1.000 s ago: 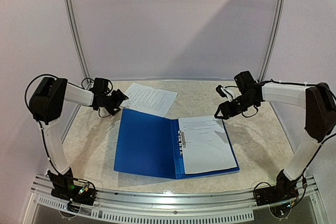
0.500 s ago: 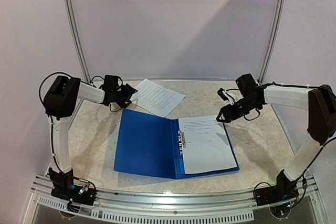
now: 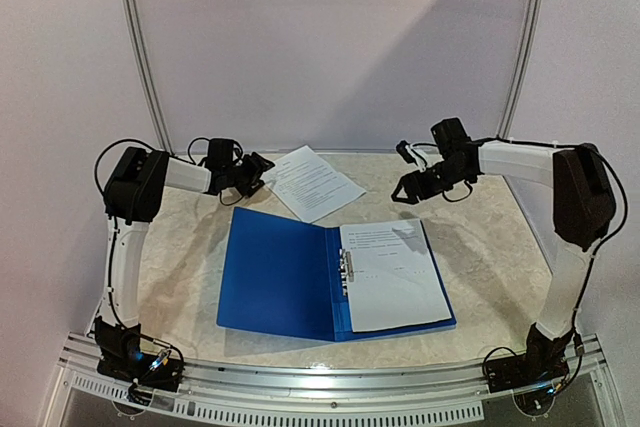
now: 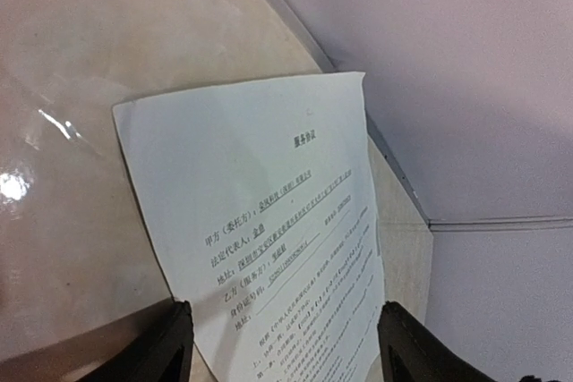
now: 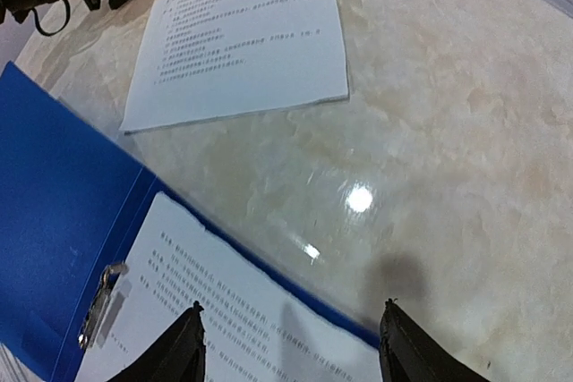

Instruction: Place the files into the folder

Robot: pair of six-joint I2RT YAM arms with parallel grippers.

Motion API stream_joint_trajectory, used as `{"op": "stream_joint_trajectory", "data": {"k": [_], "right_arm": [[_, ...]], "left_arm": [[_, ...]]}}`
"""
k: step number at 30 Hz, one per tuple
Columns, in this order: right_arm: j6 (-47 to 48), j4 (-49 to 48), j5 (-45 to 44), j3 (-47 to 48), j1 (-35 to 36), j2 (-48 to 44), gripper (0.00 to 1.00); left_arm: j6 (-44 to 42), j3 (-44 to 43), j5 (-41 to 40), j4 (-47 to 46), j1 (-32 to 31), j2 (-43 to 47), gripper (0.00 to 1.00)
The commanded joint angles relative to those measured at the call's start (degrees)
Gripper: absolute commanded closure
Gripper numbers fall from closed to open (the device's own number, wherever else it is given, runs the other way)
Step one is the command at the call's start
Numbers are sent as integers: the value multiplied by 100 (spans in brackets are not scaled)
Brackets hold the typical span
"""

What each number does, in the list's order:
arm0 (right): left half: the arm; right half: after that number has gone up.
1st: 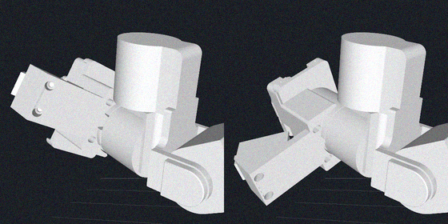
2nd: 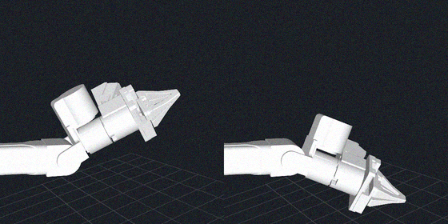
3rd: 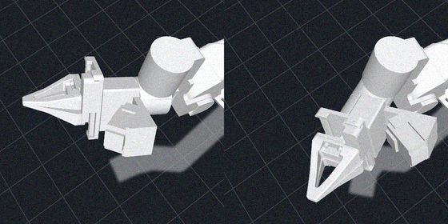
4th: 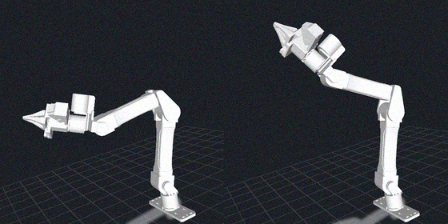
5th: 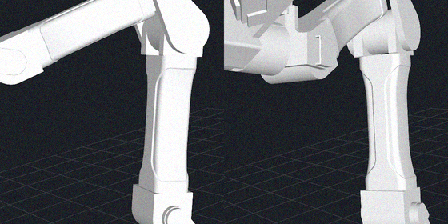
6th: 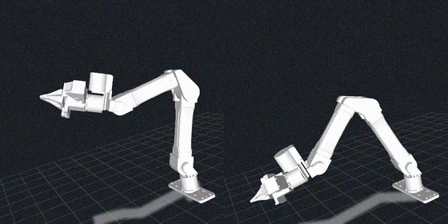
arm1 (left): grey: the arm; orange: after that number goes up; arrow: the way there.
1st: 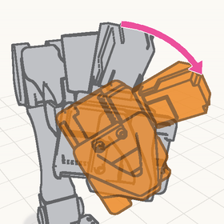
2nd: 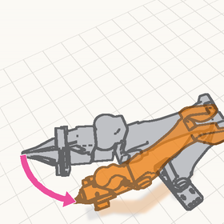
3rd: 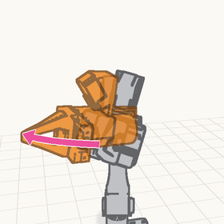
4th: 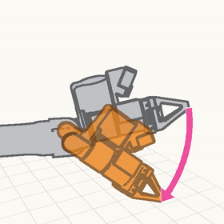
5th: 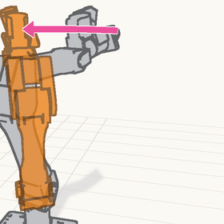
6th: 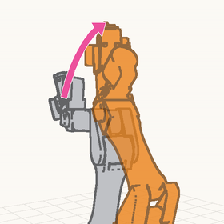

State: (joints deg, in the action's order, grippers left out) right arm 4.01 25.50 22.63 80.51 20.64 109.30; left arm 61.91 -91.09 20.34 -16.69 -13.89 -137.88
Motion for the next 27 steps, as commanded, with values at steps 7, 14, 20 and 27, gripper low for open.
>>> {"op": "stream_joint_trajectory", "data": {"k": [7,14,20,27], "right_arm": [[-1749,-333,721,1985,-72,2305,34],[-2330,-698,1043,2461,-156,3110,35],[-2877,-1100,1505,2680,-169,3604,38],[-3379,-1442,1675,3004,-87,4065,40]], "left_arm": [[-415,47,294,544,-46,-157,28],[-571,19,370,681,-18,-146,28],[-664,-94,453,741,-13,-236,29],[-751,-222,500,782,-14,-299,30]]}}
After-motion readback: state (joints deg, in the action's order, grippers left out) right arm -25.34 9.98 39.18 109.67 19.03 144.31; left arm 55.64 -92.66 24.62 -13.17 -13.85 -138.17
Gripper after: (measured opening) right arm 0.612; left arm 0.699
